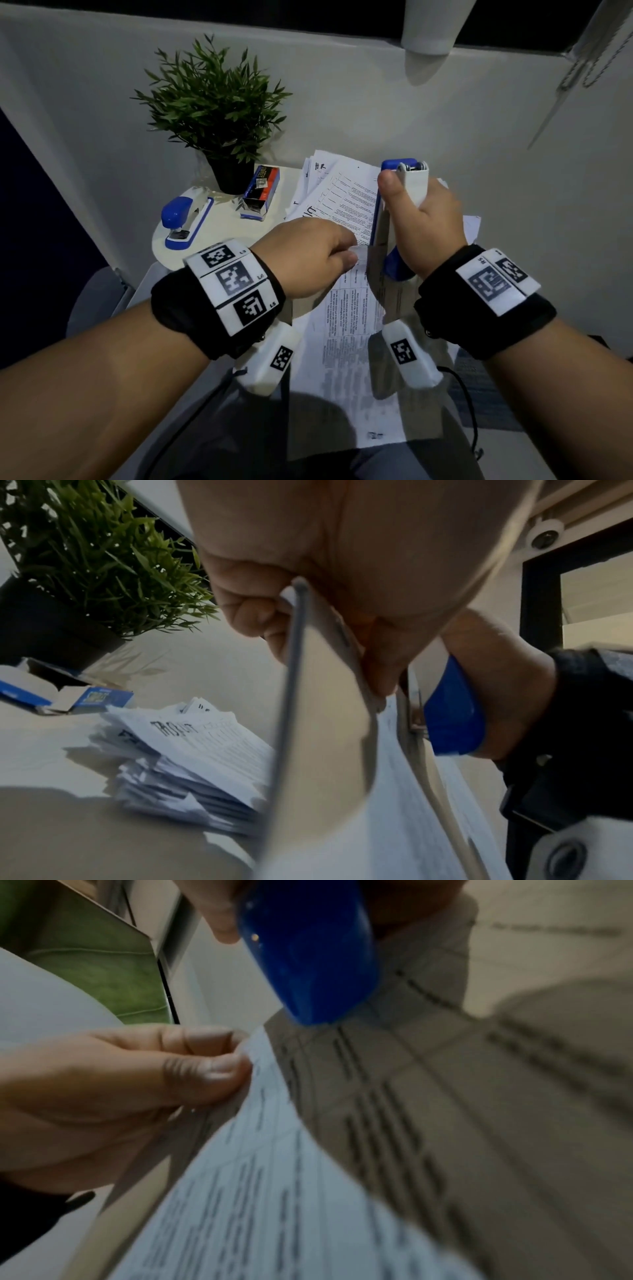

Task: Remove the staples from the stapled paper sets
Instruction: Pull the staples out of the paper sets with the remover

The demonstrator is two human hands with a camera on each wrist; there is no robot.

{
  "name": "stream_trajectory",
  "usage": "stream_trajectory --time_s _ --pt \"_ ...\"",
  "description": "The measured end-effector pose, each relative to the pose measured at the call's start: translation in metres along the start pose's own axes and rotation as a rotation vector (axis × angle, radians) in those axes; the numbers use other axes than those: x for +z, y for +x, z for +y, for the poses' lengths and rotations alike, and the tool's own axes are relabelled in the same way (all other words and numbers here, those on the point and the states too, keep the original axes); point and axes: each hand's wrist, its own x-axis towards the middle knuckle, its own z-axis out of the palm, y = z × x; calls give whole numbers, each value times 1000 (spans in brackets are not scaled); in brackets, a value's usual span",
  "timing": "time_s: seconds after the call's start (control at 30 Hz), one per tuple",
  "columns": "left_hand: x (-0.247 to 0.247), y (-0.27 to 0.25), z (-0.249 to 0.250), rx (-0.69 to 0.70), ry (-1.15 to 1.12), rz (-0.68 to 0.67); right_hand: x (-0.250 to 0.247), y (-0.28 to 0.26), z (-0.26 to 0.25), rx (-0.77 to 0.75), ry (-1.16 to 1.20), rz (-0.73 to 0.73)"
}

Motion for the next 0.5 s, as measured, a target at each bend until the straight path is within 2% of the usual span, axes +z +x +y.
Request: stream_trajectory --time_s 0.23,0.4,0.5 --pt "-2 -3 -1 -4 14 -18 3 1 2 6 53 9" --pt "0 -1 11 16 265 123 6 1 2 -21 59 43" --pt "-2 2 22 -17 181 97 8 -1 -2 -19 83 69"
